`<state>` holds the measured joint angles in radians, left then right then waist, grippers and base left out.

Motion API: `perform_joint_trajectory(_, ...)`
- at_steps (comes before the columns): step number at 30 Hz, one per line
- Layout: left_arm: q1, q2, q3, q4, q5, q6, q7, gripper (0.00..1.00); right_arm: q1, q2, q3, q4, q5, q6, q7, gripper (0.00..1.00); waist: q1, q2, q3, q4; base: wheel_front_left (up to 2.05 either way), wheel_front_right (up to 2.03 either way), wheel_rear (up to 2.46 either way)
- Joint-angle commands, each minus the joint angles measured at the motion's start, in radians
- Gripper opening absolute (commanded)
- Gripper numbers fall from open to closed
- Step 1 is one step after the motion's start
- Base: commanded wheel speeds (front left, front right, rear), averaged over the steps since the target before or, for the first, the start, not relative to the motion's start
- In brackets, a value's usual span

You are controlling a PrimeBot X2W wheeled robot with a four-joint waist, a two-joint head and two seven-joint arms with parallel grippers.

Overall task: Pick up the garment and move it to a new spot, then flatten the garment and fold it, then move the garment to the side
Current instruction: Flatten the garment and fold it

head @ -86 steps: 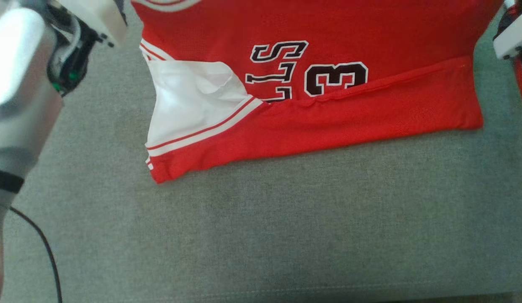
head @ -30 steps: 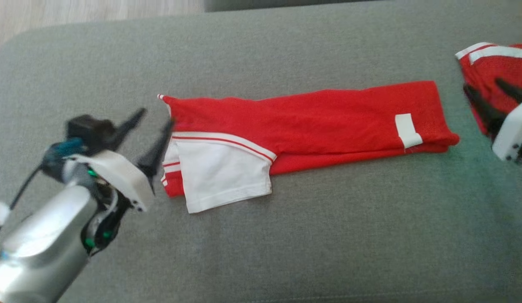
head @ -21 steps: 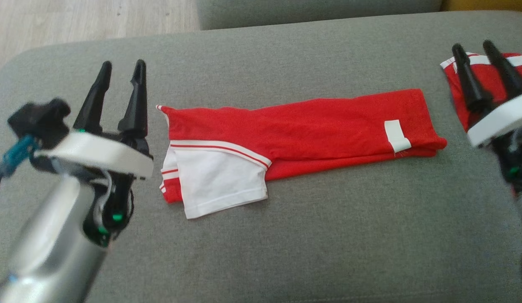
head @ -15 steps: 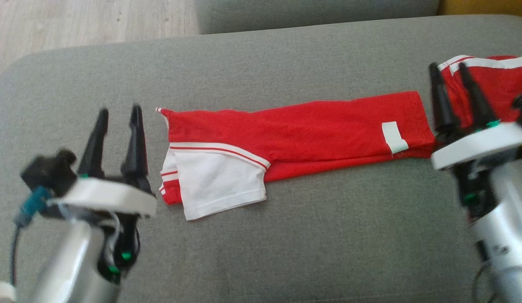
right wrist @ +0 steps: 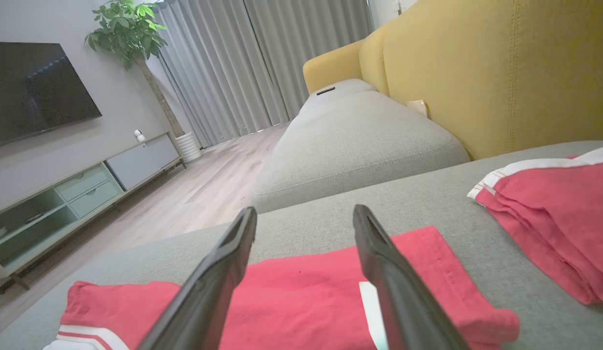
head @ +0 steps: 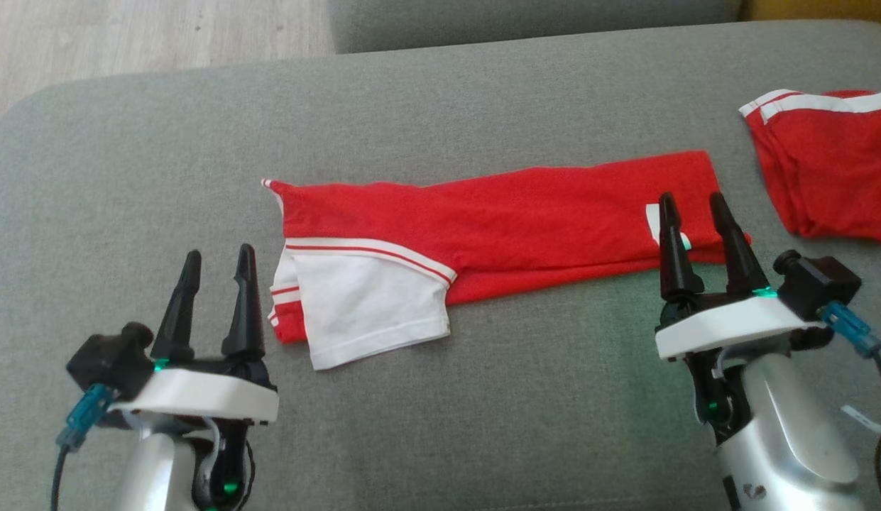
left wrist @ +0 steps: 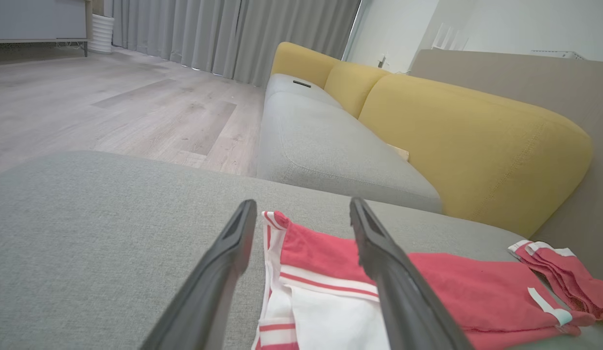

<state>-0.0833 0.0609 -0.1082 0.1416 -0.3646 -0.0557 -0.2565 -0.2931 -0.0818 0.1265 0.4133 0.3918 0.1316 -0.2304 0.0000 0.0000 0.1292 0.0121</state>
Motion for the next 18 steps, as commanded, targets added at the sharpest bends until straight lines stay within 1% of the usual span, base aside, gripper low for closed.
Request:
perform_joint_trajectory(1,-0.035,0.001,0.048,-0.025,0.014,-0.014,-0.005,1.00,-0.014,0.010,0.015,-0.042,-0.018,-0.001,-0.013,1.00,0.0000,0.0000,0.005,0.004,0.00,0.00,0.00)
perform_joint_trajectory(7,-0.063,-0.009,0.067,-0.015,0.036,-0.047,-0.005,1.00,-0.035,0.019,-0.059,-0.035,-0.067,-0.001,0.010,1.00,0.0000,0.0000,0.033,0.022,0.00,0.00,0.00)
perform_joint_trajectory(8,-0.074,-0.010,0.062,-0.014,0.032,-0.052,-0.005,1.00,-0.052,0.021,-0.104,-0.016,-0.086,-0.001,0.026,1.00,0.0000,0.0000,0.045,0.031,0.00,0.00,0.00)
perform_joint_trajectory(14,-0.095,-0.010,0.029,-0.003,0.013,-0.056,-0.005,1.00,-0.117,0.028,-0.246,0.085,-0.140,-0.001,0.103,1.00,0.0000,0.0000,0.078,0.063,0.00,0.00,0.00)
perform_joint_trajectory(18,-0.102,-0.010,0.012,0.003,0.005,-0.057,-0.005,1.00,-0.161,0.030,-0.338,0.161,-0.190,-0.001,0.117,1.00,0.0000,0.0000,0.095,0.082,0.00,0.00,0.00)
